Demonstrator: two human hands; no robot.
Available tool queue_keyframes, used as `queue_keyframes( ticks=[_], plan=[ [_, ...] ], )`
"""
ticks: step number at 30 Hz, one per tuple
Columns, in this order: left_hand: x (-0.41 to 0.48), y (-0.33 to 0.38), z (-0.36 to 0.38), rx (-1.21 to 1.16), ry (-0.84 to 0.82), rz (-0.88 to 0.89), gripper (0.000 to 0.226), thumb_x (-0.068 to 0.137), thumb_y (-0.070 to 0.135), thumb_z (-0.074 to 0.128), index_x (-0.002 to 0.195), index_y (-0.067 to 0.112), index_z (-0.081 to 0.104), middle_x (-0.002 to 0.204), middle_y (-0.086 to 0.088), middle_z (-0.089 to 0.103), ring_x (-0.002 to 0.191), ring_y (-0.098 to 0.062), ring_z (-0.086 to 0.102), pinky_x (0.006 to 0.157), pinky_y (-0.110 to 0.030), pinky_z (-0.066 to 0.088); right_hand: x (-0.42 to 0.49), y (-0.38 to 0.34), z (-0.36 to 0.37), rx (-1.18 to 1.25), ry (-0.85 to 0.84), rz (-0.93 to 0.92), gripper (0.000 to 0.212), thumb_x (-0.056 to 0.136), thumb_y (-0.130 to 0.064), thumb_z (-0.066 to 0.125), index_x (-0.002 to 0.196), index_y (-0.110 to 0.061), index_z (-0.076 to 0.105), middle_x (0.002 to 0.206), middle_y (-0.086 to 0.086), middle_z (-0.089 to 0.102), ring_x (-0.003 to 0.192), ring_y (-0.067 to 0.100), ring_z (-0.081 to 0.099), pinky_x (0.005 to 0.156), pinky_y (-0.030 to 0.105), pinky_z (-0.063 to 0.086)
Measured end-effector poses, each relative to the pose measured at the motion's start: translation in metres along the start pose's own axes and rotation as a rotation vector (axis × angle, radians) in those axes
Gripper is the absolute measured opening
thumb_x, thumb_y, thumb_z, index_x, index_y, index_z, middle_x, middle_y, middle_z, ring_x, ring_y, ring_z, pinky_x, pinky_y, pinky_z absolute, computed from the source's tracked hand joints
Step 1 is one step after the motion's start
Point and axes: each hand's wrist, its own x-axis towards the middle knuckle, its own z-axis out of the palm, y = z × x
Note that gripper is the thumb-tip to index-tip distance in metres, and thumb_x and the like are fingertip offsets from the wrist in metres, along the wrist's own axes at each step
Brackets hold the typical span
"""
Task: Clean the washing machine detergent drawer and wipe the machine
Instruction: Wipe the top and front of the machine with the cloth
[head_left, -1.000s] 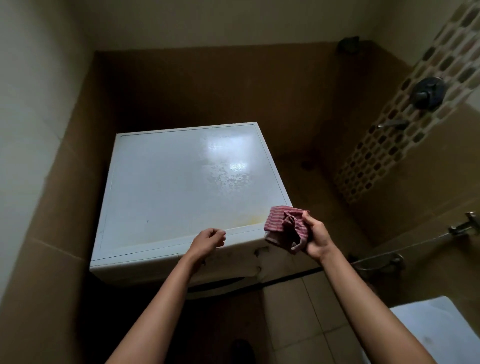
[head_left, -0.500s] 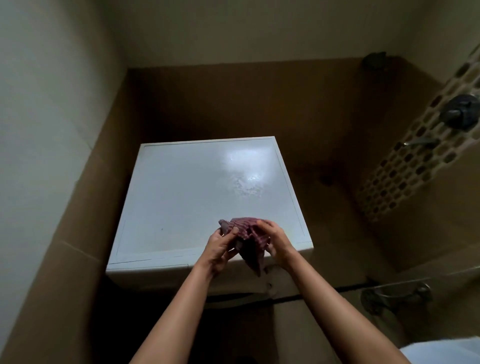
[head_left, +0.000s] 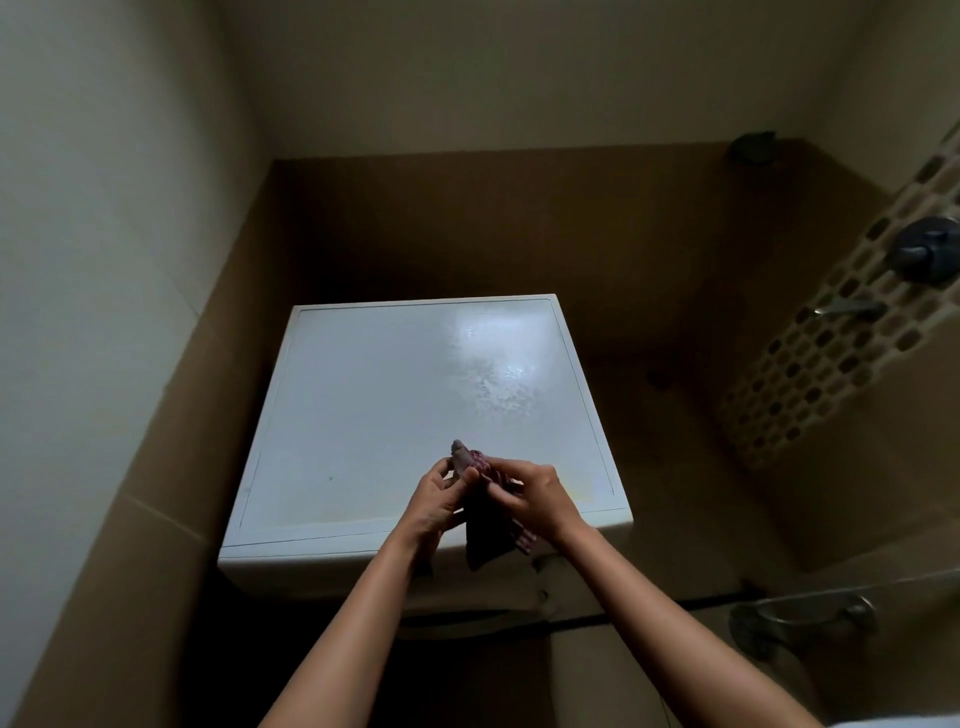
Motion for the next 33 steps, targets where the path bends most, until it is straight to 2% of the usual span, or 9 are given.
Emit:
queue_keyframes(
  ticks=[3, 6, 13, 17, 22, 26, 28, 30, 33],
  plan=[
    [0.0, 0.004, -0.005, 0.004, 0.039, 0.005, 0.022, 0.093, 0.021, 0.059, 0.115, 0.017, 0.058, 0.106, -0.001, 0.07, 0.097, -0.015, 0.067, 0.073, -0.026, 0.052, 0.006, -0.005, -0.002, 0.091, 0.138, 0.115, 0.023, 0.091, -0.012, 0.056, 0.108, -0.013, 0.072, 0.096, 0.005, 0.073, 0.085, 0.011, 0.067, 0.074, 0.023, 0.056],
    [0.0, 0.011, -0.014, -0.023, 0.098, 0.027, 0.02, 0.093, 0.018, 0.06, 0.112, 0.017, 0.058, 0.108, -0.001, 0.069, 0.098, -0.017, 0.066, 0.072, -0.027, 0.052, 0.014, -0.01, -0.011, 0.249, 0.236, 0.251, 0.02, 0.093, -0.019, 0.054, 0.091, -0.014, 0.073, 0.081, 0.009, 0.07, 0.073, 0.014, 0.06, 0.057, 0.022, 0.045],
    [0.003, 0.028, -0.034, 0.026, 0.25, 0.079, 0.015, 0.089, 0.01, 0.065, 0.098, 0.015, 0.054, 0.098, -0.004, 0.069, 0.088, -0.018, 0.064, 0.069, -0.03, 0.051, 0.035, -0.018, -0.034, 0.364, 0.443, 0.404, 0.026, 0.088, -0.026, 0.056, 0.066, -0.029, 0.069, 0.08, 0.006, 0.07, 0.089, 0.029, 0.065, 0.074, 0.048, 0.055],
    [0.008, 0.033, -0.025, 0.234, 0.428, 0.185, 0.036, 0.077, 0.014, 0.079, 0.103, 0.014, 0.055, 0.099, -0.008, 0.07, 0.086, -0.017, 0.067, 0.077, -0.035, 0.056, 0.033, -0.037, -0.022, 0.25, 0.328, 0.282, 0.022, 0.091, -0.019, 0.052, 0.093, -0.022, 0.073, 0.084, 0.003, 0.072, 0.083, 0.022, 0.067, 0.069, 0.038, 0.056],
    [0.004, 0.042, 0.001, 0.384, 0.365, 0.292, 0.032, 0.079, 0.021, 0.077, 0.107, 0.021, 0.061, 0.096, 0.001, 0.071, 0.089, -0.007, 0.067, 0.079, -0.025, 0.056, 0.031, -0.06, 0.001, 0.071, 0.254, 0.073, 0.028, 0.094, -0.014, 0.05, 0.112, -0.02, 0.071, 0.085, 0.0, 0.073, 0.065, -0.001, 0.061, 0.057, 0.008, 0.04],
    [0.005, 0.044, 0.007, 0.285, 0.347, 0.248, 0.024, 0.089, 0.026, 0.064, 0.112, 0.024, 0.057, 0.102, -0.004, 0.073, 0.088, -0.014, 0.07, 0.08, -0.039, 0.059, 0.024, -0.062, 0.006, 0.102, 0.246, 0.006, 0.033, 0.094, -0.011, 0.052, 0.122, -0.025, 0.064, 0.07, -0.002, 0.066, 0.047, -0.003, 0.051, 0.049, 0.009, 0.033],
    [0.003, 0.046, 0.01, 0.188, 0.332, 0.207, 0.026, 0.092, 0.025, 0.06, 0.117, 0.02, 0.055, 0.102, -0.008, 0.072, 0.089, -0.018, 0.071, 0.077, -0.037, 0.059, 0.023, -0.059, 0.006, 0.062, 0.243, -0.028, 0.037, 0.094, -0.013, 0.053, 0.126, -0.031, 0.059, 0.066, 0.002, 0.065, 0.045, 0.0, 0.048, 0.047, 0.012, 0.032],
    [-0.001, 0.048, 0.015, 0.061, 0.29, 0.165, 0.025, 0.096, 0.023, 0.053, 0.119, 0.015, 0.054, 0.105, -0.011, 0.07, 0.094, -0.022, 0.069, 0.076, -0.033, 0.058, 0.021, -0.057, 0.006, 0.023, 0.215, -0.066, 0.042, 0.09, -0.017, 0.06, 0.13, -0.032, 0.056, 0.069, 0.0, 0.066, 0.052, -0.004, 0.053, 0.052, 0.008, 0.034],
    [-0.004, 0.047, 0.017, -0.014, 0.126, 0.126, 0.037, 0.096, 0.034, 0.044, 0.122, 0.012, 0.057, 0.117, -0.011, 0.067, 0.105, -0.021, 0.067, 0.088, -0.038, 0.054, 0.02, -0.054, 0.005, 0.143, 0.185, -0.069, 0.054, 0.077, -0.022, 0.076, 0.128, -0.02, 0.058, 0.099, -0.007, 0.07, 0.088, -0.006, 0.063, 0.078, 0.009, 0.048]
  ],
)
